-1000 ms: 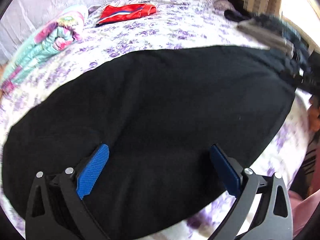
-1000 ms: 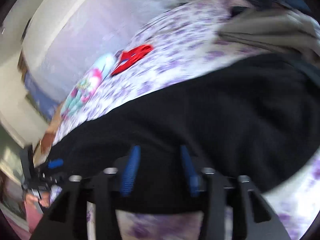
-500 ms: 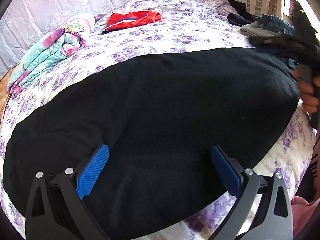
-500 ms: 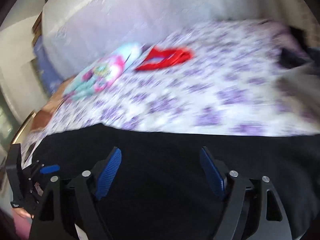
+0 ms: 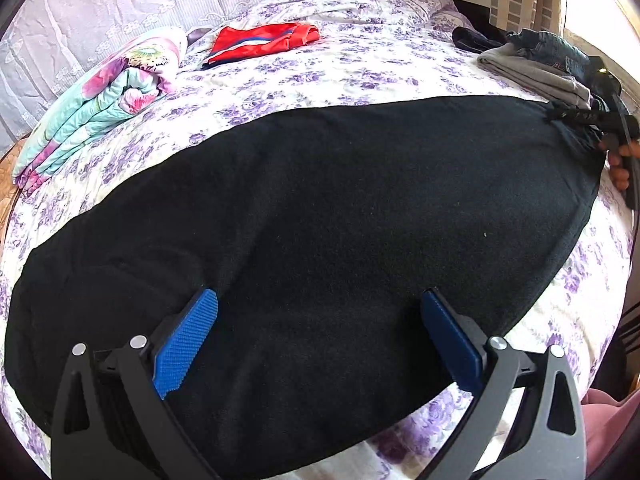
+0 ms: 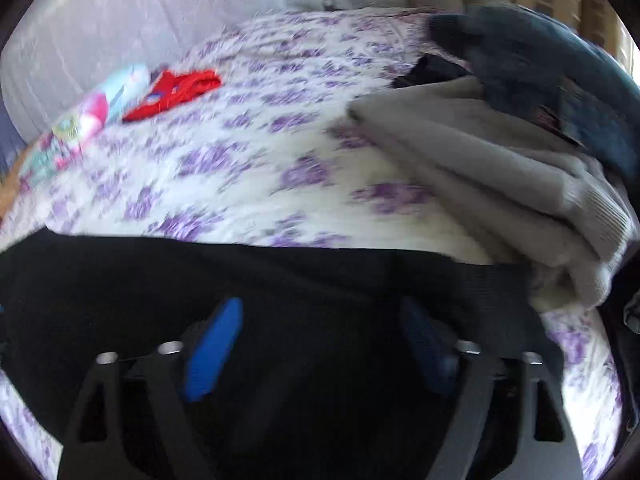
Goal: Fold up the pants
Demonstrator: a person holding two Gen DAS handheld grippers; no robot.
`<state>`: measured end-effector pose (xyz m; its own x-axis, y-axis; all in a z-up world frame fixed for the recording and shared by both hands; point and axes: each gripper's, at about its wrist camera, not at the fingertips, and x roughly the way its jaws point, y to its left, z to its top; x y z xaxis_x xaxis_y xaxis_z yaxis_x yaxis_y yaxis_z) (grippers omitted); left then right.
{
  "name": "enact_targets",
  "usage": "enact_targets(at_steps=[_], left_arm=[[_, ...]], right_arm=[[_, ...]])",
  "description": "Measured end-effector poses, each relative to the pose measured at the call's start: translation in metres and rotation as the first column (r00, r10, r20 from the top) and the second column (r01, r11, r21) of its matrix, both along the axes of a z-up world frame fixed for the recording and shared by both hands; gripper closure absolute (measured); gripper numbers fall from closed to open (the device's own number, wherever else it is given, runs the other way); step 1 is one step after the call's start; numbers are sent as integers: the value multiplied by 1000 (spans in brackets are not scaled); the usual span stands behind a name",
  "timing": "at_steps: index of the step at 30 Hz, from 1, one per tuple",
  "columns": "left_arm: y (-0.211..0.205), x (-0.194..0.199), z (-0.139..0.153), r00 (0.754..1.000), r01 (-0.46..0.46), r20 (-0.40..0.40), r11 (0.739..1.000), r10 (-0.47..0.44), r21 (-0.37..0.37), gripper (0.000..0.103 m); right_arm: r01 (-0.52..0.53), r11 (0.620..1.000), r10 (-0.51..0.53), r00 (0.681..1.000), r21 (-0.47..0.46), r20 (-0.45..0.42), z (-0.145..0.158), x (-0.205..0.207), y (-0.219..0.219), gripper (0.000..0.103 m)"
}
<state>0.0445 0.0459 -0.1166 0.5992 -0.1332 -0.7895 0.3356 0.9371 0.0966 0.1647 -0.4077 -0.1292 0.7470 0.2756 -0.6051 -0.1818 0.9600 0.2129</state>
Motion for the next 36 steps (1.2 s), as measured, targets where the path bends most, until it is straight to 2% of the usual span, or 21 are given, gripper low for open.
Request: enact_targets(at_steps=[2,3,6,8,9,11,12,14,15,16,17,19,21,23,26,29,30,31,32,33,36], left_arm=[[0,0,0,1000,2,-2,1000,-2,4,4],[0,-1,2,1000,5,-1,1000,-5,-2,4],[4,-12,19,999,46,23,998,-45,-46,4],[14,-24,39,994,68,85,995,-62,-73,4],[23,-29,51,991,52,128,996,-43,-67,4],[44,-28,56,989,-18,148,999,23,-35,4],[63,-21,48,990,-91,105,996,92,-12,4],[95,-9,22,982,-186,-23,983,186,-1,4],[108,-9,13,980,-189,-74,980,184,-68,4],[120,-13,11,980,-192,-86,969,181,-153,4],[126,-18,13,980,-196,-74,962,185,-193,4],[126,-26,21,979,-204,-57,966,197,-158,4],[123,-31,33,977,-214,-27,965,213,-148,4],[117,-29,44,979,-200,10,968,204,-152,4],[98,-22,44,980,-183,64,979,189,-86,4],[103,-18,18,976,-218,0,976,218,1,4],[110,-21,14,976,-218,-18,975,218,-51,4],[117,-26,15,974,-225,-24,970,223,-97,4],[124,-31,17,972,-233,-31,965,231,-121,4],[129,-36,21,969,-248,-22,962,247,-112,4],[133,-44,32,961,-276,5,957,277,-93,4]], right_arm=[[56,998,-56,998,18,17,7,-15,-1,45],[68,998,-69,997,14,37,10,-24,4,32],[-55,998,52,990,18,133,19,-59,36,30],[-159,987,157,973,-1,171,17,-79,64,26],[-193,981,195,966,-26,172,14,-84,76,21],[-194,972,211,969,-132,130,-4,-88,95,19],[-168,965,190,978,-202,92,-19,-86,102,16],[-150,971,176,975,-186,137,-26,-94,98,14],[-152,973,173,979,-173,112,-26,-96,94,13],[-144,975,162,981,-167,103,-24,-99,90,13],[-114,979,131,987,-169,94,-23,-104,84,13],[-73,980,90,992,-183,86,-16,-113,81,13],[-70,981,97,985,-182,142,-3,-128,83,13],[-113,983,143,964,-144,225,14,-146,99,13],[-223,966,254,918,-132,304,20,-155,140,13],[-268,915,332,925,-302,185,-7,-147,179,12],[-268,899,340,926,-347,165,-19,-149,184,12],[-271,907,344,918,-321,197,-21,-158,175,12],[-311,903,367,917,-296,155,-22,-160,169,11],[-334,902,377,918,-273,124,-21,-162,159,11],[-257,945,290,944,-201,155,-12,-176,121,12]])
